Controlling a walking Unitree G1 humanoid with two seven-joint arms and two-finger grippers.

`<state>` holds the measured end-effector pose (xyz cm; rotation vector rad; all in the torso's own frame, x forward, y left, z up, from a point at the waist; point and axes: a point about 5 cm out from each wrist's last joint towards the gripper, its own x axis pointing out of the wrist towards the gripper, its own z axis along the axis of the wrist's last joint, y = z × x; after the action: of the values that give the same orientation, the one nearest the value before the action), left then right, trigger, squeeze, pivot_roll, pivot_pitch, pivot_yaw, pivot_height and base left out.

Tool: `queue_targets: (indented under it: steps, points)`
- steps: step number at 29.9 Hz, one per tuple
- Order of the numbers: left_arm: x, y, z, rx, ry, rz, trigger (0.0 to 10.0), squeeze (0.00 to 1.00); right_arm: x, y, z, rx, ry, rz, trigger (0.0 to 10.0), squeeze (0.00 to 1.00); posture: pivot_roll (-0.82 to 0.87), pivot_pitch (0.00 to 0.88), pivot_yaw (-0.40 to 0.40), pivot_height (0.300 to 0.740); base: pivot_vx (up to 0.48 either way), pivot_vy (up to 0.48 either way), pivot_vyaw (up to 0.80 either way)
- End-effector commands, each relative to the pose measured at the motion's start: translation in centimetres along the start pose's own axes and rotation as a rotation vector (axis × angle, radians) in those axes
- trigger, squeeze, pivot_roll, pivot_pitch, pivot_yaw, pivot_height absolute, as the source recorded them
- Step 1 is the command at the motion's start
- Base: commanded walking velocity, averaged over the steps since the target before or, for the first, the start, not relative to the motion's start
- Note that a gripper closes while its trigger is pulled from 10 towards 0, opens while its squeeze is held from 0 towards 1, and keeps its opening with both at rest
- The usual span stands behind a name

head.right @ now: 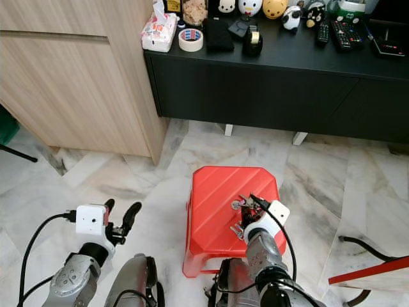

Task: Hang keys on a hook

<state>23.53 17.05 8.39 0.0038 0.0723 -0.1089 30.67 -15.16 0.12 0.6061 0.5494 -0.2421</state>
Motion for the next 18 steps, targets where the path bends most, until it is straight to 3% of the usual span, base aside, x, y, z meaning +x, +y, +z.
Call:
queue_targets:
  steps: [1,14,15,16,17,18]
  points:
    - [-0.5,0.0,-0.3,0.011,0.025,0.003,10.0,0.0,-0.1,-0.4,-0.9,0.006,0.038,-0.021,10.0,0.0,0.12,0.286,-0.063,0.646,0.0,0.0,0.0]
    - [-1.1,-0.2,-0.4,0.002,0.035,0.013,10.0,0.0,0.0,-0.5,0.3,0.027,-0.006,-0.039,10.0,0.0,0.12,0.301,-0.067,0.646,0.0,0.0,0.0]
    - [-1.1,-0.2,-0.4,0.003,0.035,0.013,10.0,0.0,0.0,-0.5,0.3,0.027,-0.007,-0.042,8.1,0.0,0.12,0.302,-0.068,0.646,0.0,0.0,0.0]
    - [-1.1,-0.2,-0.4,0.003,0.035,0.013,10.0,0.0,0.0,-0.5,0.3,0.027,-0.007,-0.042,8.1,0.0,0.12,0.302,-0.068,0.646,0.0,0.0,0.0]
    - [-1.1,-0.2,-0.4,0.003,0.036,0.013,10.0,0.0,0.0,-0.6,0.3,0.028,-0.008,-0.048,0.4,0.0,0.12,0.304,-0.068,0.646,0.0,0.0,0.0]
    - [-1.2,-0.2,-0.4,0.003,0.037,0.014,10.0,0.0,0.0,-0.7,0.3,0.029,-0.008,-0.051,0.0,0.0,0.12,0.306,-0.069,0.646,0.0,0.0,0.0]
